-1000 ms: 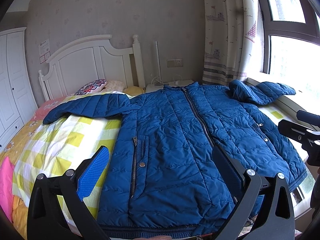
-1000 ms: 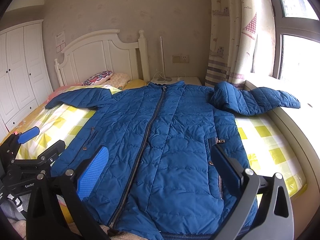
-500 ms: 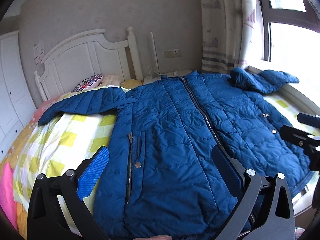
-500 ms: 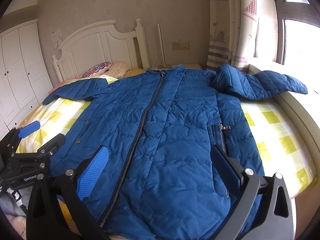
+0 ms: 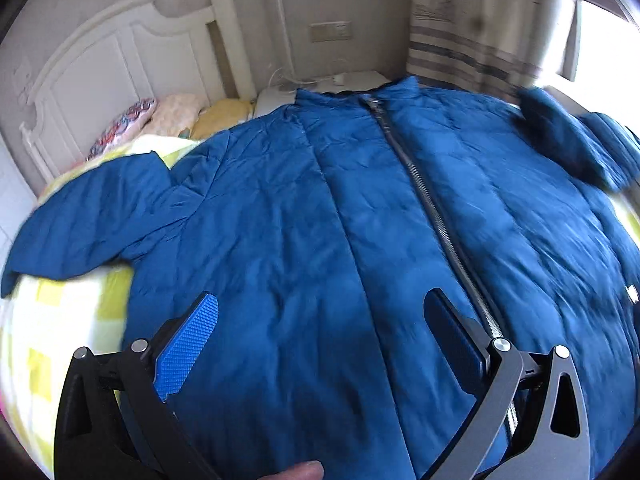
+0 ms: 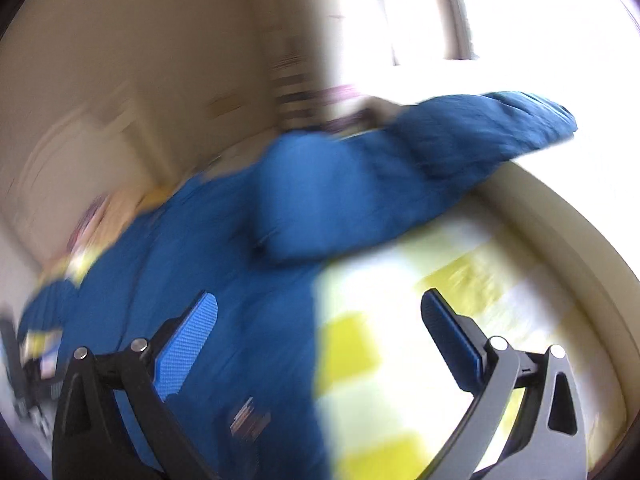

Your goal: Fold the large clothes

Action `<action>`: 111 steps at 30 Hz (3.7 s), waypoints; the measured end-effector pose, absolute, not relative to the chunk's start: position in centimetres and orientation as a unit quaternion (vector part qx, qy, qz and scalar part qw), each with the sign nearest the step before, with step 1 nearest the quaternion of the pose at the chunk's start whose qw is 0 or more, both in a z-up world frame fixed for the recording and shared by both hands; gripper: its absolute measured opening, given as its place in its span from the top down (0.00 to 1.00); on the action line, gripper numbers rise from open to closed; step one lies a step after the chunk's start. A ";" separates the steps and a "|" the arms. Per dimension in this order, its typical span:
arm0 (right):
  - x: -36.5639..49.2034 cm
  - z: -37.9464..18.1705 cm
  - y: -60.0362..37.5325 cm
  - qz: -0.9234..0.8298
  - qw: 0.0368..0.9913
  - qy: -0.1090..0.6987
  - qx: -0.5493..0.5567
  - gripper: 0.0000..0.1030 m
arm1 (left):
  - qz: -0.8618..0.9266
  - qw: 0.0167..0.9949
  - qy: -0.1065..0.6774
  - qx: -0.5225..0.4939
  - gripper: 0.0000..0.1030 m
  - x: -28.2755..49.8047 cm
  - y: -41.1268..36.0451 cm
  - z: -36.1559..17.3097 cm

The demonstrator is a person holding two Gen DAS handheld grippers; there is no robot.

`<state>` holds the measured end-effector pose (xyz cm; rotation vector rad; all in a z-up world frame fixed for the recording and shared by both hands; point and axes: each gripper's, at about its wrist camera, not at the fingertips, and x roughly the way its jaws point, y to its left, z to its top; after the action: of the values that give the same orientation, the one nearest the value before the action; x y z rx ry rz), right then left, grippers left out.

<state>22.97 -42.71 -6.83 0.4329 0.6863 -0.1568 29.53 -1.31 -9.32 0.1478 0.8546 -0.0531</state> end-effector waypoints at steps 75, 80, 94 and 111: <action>28.6 -7.2 -37.0 0.077 0.930 0.347 0.089 0.31 | -0.137 0.885 0.419 -0.154 0.04 31.5 5.6 -10.8; 30.5 -12.0 -43.5 0.031 0.913 0.371 0.168 0.31 | -0.150 0.870 0.393 -0.257 0.04 31.3 9.4 -10.8; 33.1 -11.9 -41.2 0.076 0.904 0.338 0.252 0.31 | -0.046 0.841 0.456 -0.287 0.38 37.0 11.5 -10.3; 32.5 -11.0 -40.8 0.077 0.901 0.330 0.272 0.31 | 0.068 0.903 0.413 -0.095 0.91 32.1 8.9 -7.2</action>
<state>32.47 -40.79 -11.02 0.5629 0.6824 0.1601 32.10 8.86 -7.20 -0.1965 0.8539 0.1410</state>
